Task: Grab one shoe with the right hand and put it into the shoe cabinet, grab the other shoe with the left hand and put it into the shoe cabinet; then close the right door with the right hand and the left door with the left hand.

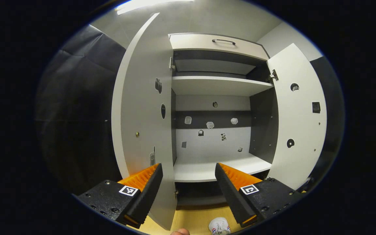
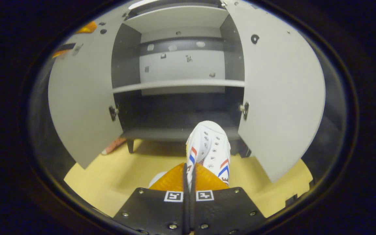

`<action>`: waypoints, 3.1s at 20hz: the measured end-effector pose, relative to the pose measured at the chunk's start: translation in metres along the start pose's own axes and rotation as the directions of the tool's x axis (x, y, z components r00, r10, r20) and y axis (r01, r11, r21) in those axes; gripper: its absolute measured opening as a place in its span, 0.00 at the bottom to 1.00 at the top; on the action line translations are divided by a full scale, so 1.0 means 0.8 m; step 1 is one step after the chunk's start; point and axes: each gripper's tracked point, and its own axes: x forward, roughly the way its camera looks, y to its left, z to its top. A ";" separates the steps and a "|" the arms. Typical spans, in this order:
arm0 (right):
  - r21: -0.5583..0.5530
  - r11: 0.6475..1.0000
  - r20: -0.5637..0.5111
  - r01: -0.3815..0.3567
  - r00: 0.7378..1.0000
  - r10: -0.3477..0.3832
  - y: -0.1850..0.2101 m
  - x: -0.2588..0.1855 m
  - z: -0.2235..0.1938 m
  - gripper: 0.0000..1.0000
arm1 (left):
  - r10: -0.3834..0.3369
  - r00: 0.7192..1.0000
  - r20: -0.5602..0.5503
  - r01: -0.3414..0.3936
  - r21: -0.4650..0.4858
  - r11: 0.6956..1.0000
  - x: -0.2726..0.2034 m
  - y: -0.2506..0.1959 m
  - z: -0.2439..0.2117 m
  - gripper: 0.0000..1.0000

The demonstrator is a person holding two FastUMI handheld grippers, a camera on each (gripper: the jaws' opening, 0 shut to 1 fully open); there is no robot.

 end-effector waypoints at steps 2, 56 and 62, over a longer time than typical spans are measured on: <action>-0.023 1.000 0.082 -0.012 0.997 0.014 0.001 0.011 0.070 0.00 | -0.002 1.000 -0.003 0.002 -0.009 1.000 0.002 0.002 -0.003 0.98; -0.089 0.995 0.520 0.049 0.854 0.004 -0.014 -0.122 0.425 0.12 | -0.193 0.739 -0.646 0.205 -0.058 0.977 -0.030 -0.133 -0.495 0.99; -0.061 0.995 0.559 0.074 0.829 -0.027 -0.043 -0.167 0.440 0.23 | -0.187 0.644 -0.742 0.191 -0.080 0.978 -0.060 -0.141 -0.574 0.96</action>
